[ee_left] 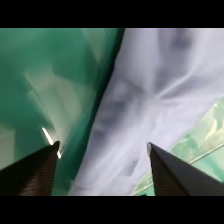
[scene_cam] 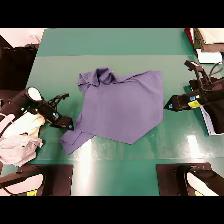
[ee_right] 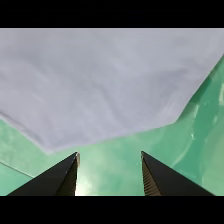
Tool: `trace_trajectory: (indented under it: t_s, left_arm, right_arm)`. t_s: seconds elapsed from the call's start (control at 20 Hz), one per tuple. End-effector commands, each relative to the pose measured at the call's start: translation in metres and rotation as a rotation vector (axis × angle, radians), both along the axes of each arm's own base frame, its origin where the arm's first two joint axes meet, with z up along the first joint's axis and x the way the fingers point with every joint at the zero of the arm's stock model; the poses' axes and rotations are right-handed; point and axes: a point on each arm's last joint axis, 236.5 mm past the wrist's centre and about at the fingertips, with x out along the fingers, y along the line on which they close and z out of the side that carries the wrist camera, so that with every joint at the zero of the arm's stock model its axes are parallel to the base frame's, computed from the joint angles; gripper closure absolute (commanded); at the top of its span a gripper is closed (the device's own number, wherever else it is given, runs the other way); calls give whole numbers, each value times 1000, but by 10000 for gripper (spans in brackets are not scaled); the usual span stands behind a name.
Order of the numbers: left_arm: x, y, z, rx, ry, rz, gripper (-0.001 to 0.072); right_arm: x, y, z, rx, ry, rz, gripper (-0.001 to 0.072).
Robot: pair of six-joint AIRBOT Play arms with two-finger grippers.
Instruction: Fold the shirts.
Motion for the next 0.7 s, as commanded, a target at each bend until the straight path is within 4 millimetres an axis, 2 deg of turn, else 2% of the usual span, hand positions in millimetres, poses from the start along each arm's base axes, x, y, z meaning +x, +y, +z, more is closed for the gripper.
trace_trajectory:
  t_s: [0.0, 0.15, 0.25, 0.3, 0.35, 0.4, 0.55, 0.65]
  left_arm:
    - [-20, -3, -15, -14, 36, 15, 67]
    - [-19, -15, -9, -65, 42, 33, 67]
    - [-18, -17, -8, -75, 42, 41, 71]
    - [-18, -17, -8, -75, 42, 40, 284]
    - [-18, -17, -8, -75, 42, 40, 531]
    - [-18, -17, -8, -75, 42, 41, 675]
    - [-11, -17, -3, -73, 18, 44, 681]
    - [7, -17, 11, -70, -59, 65, 681]
  right_arm:
    - [-11, 6, 4, 57, -20, -22, 263]
    - [-15, -2, 2, 56, -20, -50, 263]
    - [-20, -7, -6, 56, -1, -73, 263]
    - [-25, -10, -13, 57, 17, -87, 263]
    - [-29, -14, -21, 58, 37, -107, 263]
    - [-34, -18, -32, 61, 62, -131, 263]
    - [-51, -22, -69, 73, 158, -214, 263]
    - [-58, -9, -89, 122, 195, -235, 261]
